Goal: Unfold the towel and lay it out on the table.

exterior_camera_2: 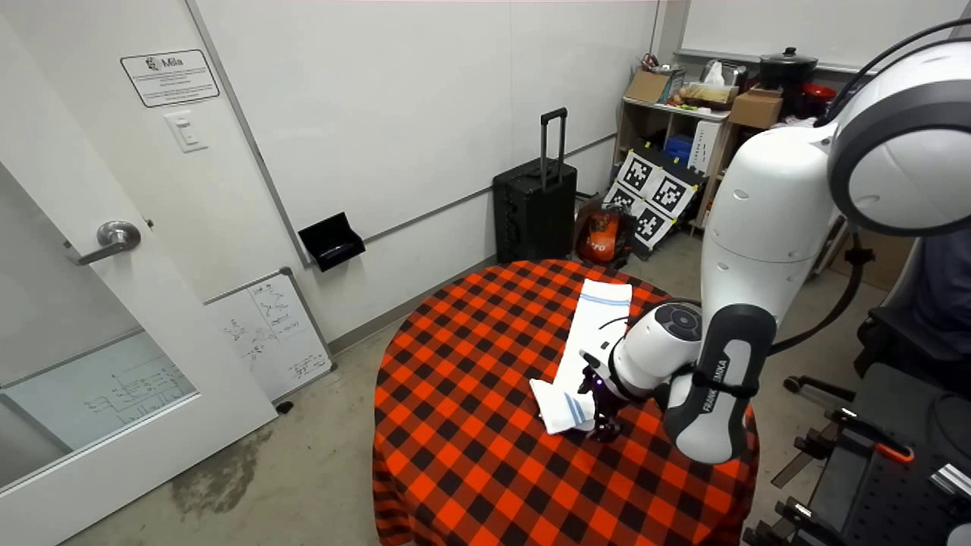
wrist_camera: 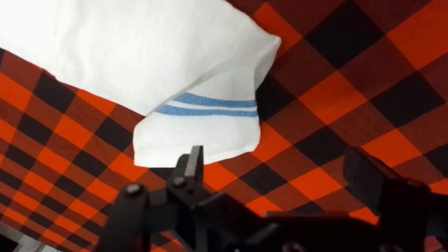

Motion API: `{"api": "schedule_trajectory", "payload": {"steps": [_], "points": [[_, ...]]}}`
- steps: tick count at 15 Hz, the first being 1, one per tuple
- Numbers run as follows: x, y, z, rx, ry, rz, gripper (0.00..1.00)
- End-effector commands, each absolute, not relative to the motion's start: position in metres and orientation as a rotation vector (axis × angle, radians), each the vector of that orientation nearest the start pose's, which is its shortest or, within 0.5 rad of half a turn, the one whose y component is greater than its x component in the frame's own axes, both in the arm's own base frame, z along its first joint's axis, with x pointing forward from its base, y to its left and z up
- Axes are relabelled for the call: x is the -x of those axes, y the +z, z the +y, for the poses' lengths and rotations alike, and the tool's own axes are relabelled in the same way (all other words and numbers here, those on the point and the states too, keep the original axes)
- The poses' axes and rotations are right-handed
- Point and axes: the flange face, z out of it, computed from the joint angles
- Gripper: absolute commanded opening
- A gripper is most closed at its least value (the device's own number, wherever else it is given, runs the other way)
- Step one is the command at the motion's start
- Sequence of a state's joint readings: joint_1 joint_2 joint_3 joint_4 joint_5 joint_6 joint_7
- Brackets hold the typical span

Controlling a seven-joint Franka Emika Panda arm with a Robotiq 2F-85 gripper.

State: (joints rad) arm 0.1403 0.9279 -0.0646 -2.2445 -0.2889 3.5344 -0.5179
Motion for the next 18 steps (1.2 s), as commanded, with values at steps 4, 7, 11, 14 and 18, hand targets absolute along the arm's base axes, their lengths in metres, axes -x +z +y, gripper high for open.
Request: {"api": "schedule_trajectory", "payload": {"steps": [4,7,11,14,18], "points": [[-0.504,-0.031,0.069,2.875,-0.655,-1.462,1.0],[-0.511,-0.042,0.071,2.892,-0.723,-1.475,1.0],[-0.513,-0.055,0.074,2.924,-0.741,-1.493,1.0],[-0.511,-0.06,0.077,2.933,-0.741,-1.505,1.0],[-0.51,-0.068,0.074,2.941,-0.733,-1.541,0.69]]}}
